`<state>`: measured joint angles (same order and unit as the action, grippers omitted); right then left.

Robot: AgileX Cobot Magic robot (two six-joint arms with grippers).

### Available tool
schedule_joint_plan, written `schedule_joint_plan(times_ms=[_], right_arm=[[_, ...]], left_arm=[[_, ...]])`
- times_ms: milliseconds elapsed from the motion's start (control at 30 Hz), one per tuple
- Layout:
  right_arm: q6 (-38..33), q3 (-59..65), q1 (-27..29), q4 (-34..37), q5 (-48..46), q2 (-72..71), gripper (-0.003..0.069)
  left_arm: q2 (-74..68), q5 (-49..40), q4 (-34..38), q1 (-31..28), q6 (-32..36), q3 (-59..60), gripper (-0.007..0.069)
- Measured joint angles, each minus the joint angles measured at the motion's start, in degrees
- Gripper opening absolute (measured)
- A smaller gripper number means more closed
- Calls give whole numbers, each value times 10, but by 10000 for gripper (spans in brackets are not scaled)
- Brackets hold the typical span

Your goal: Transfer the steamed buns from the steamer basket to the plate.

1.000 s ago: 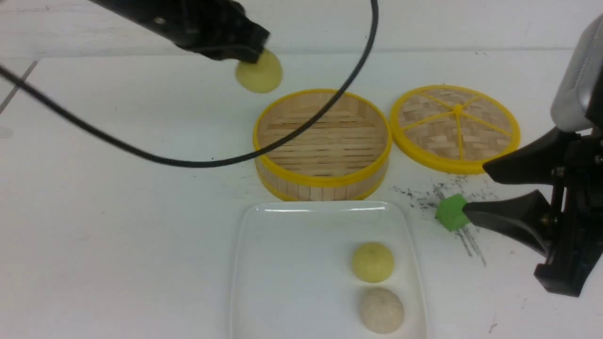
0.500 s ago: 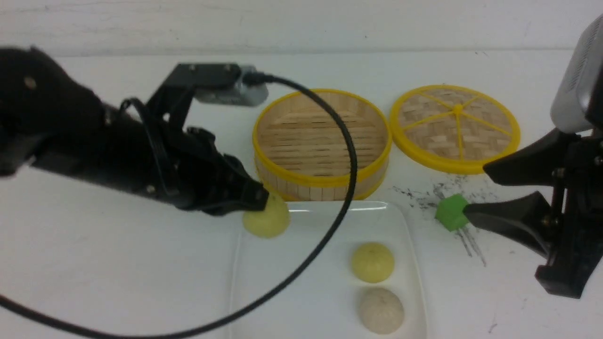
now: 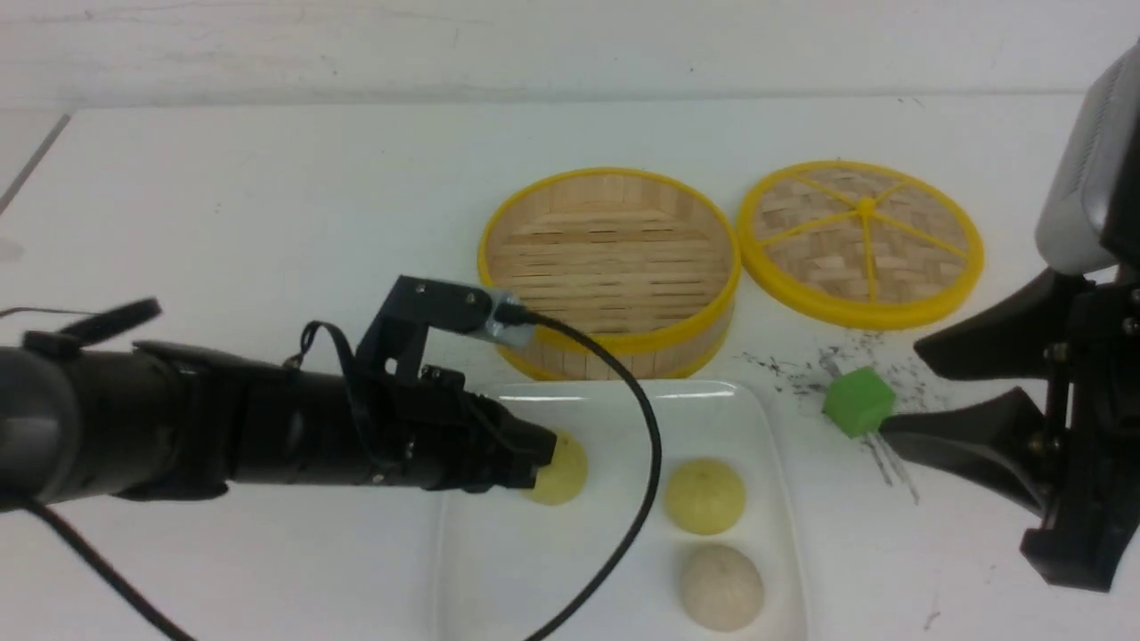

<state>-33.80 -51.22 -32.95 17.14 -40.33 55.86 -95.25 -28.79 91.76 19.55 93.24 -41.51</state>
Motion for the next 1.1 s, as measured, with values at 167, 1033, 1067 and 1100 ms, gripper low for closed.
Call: schedule_joint_plan(times_ms=[167,1033,1067,1100], right_arm=[[0,0,0,5,-11,0,400],[0,0,0,5,-16,0,400],[0,0,0,5,-16,0,400],[0,0,0,5,-16,0,400]], left_arm=[[-29,12,23,0,34,1,17],[217,22,9,0,-29,-23,570],[224,22,9,0,-29,-25,570],[264,28,9,0,-30,-33,545]])
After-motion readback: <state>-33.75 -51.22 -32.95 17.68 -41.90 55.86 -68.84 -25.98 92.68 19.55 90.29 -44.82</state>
